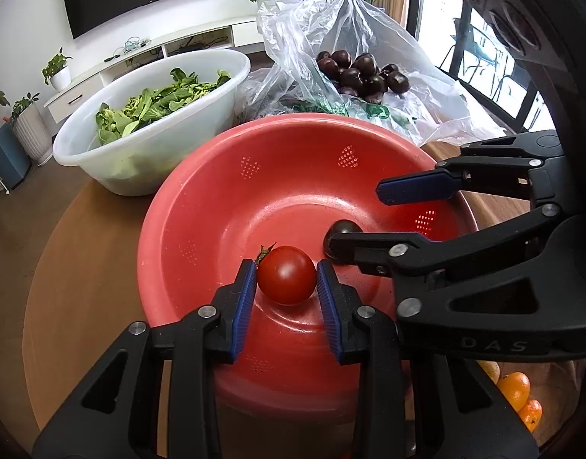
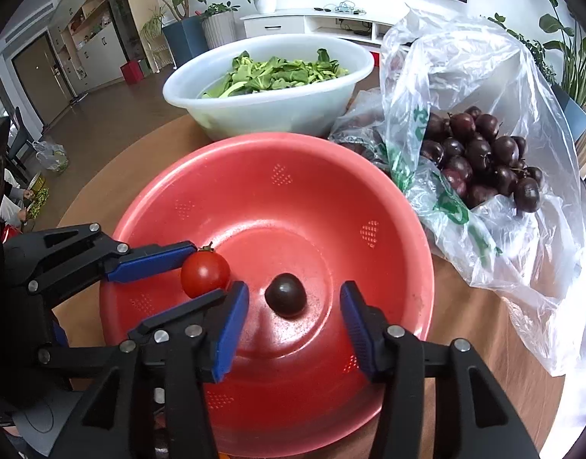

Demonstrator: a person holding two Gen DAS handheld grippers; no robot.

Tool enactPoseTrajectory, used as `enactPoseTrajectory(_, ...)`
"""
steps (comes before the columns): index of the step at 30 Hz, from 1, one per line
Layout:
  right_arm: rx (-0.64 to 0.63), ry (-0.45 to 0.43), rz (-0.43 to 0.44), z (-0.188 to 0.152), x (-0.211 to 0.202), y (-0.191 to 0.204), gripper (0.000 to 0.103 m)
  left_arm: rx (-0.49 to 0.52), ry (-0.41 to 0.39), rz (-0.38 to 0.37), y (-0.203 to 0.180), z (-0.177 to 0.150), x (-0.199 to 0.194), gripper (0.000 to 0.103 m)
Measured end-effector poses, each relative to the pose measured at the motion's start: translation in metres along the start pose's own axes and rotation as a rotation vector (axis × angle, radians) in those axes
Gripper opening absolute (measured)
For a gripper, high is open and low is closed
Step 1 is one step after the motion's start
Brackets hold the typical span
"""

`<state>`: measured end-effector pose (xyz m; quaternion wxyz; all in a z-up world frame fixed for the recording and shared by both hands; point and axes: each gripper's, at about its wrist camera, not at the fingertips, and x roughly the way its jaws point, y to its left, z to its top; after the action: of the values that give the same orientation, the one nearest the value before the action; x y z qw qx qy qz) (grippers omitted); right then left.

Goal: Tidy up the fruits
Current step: 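Carry the tomato and plum over the red bowl and release both, then move both tools back toward the fruit cluster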

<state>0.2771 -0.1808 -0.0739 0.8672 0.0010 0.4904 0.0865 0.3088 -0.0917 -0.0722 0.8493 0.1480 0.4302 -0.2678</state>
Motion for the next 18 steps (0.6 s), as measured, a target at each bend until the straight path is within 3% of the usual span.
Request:
enactPoseTrajectory(1,0.005,-0.002,0.001,0.000,-0.002,-0.001,0.053,-0.001,-0.002,-0.001,0.000,0.001,0.000,0.041)
enactPoseTrajectory(2,0.009,-0.004,0.003,-0.002,-0.004,-0.002,0.053,0.000,-0.008,-0.001,0.000,0.001,-0.001,0.058)
enactPoseTrajectory(4,0.023,-0.016,0.010,-0.005,-0.013,-0.007,0.053,0.003,-0.028,0.014,-0.001,0.002,-0.005,0.068)
enactPoseTrajectory(11,0.064,-0.096,0.033,-0.017,-0.057,-0.018,0.054,-0.001,-0.031,0.021,-0.002,0.004,-0.013,0.068)
enactPoseTrajectory(15,0.100,-0.165,0.050,-0.036,-0.093,-0.023,0.058,-0.040,-0.071,0.025,0.004,-0.001,-0.039,0.068)
enactPoseTrajectory(18,0.135,-0.210,0.070,-0.059,-0.118,-0.024,0.065,-0.079,-0.127,0.019,0.007,-0.012,-0.068,0.089)
